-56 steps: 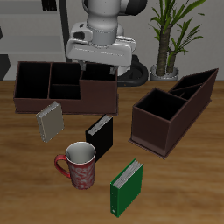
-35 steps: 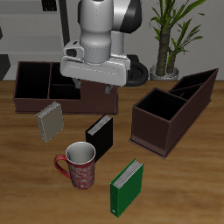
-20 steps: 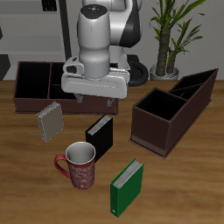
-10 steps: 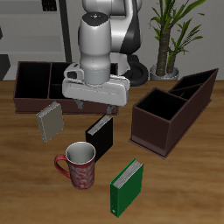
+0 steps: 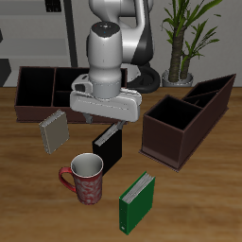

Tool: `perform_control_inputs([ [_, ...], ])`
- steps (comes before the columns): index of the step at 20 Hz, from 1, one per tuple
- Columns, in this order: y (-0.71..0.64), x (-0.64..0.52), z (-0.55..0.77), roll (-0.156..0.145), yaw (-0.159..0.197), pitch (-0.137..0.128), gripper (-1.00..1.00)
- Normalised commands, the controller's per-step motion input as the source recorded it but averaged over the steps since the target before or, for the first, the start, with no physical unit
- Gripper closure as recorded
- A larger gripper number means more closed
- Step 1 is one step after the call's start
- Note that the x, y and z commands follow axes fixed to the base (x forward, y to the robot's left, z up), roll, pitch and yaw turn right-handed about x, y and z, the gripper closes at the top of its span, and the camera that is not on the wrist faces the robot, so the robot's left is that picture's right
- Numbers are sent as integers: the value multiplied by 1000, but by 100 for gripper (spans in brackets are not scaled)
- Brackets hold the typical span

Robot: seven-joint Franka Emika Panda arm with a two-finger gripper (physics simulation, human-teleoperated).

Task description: Place the black book into the left desk caddy's right compartment

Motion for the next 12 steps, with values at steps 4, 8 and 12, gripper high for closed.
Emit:
perform_control_inputs([
  [4, 59, 92, -244, 0, -21, 27, -100],
  [8, 25, 49, -253, 3, -21, 17, -100],
  [12, -78, 87, -218, -21, -41, 25, -100],
])
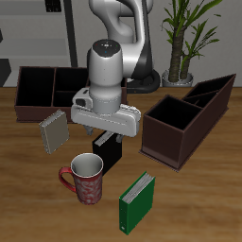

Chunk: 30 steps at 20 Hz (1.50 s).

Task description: Place the black book into the left desk caddy's right compartment

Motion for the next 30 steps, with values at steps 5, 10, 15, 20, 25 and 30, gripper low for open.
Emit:
perform_control_inputs([
  [5, -76, 52, -243, -20, -31, 28, -100],
  [10, -20, 17, -115, -10, -14, 24, 100],
  [15, -5, 0, 9, 6, -1, 1, 100],
  [20, 32, -18, 150, -6, 20, -11, 100],
  [25, 92, -233, 659, -5, 20, -38, 100],
  [30, 32, -255, 809, -46, 17, 0, 100],
])
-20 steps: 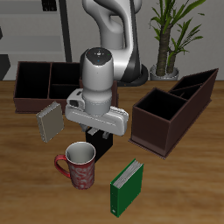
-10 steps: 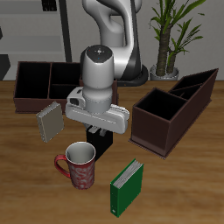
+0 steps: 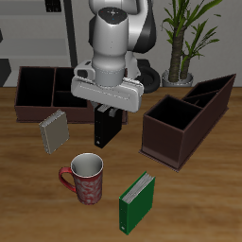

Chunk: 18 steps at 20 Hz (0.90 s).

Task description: Place the black book into the left desk caddy's right compartment

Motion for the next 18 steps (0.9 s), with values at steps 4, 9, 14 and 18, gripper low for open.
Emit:
perform_control_inputs([
  [4, 163, -341, 813, -22, 21, 17, 100],
  [9, 260, -303, 661, -36, 27, -16, 100],
  [14, 297, -393, 513, 25, 19, -32, 100],
  [18, 290, -350, 345, 6, 29, -41, 100],
])
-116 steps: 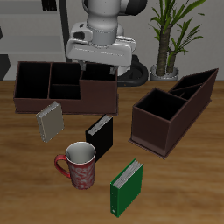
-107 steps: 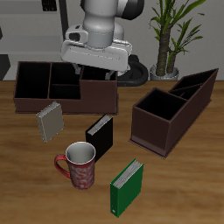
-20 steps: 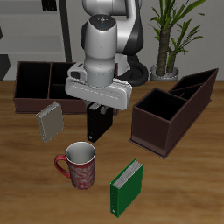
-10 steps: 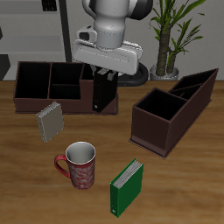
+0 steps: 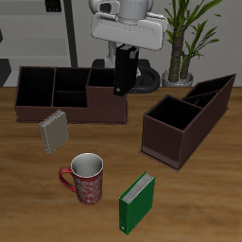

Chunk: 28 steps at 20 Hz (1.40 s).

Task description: Place the black book into the left desk caddy's right compartment

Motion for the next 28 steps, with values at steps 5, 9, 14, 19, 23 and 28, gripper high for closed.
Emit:
perform_control_inputs([
  [5, 328, -249, 251, 25, 34, -25, 100],
  [9, 150, -59, 199, -1, 22, -6, 100],
  [14, 216, -146, 282, 19, 24, -32, 100],
  [19, 303, -170, 324, 32, 25, -34, 100],
  [23, 421, -77, 142, 49, 42, -12, 100],
  [28, 343, 128, 32, 14, 19, 12, 100],
])
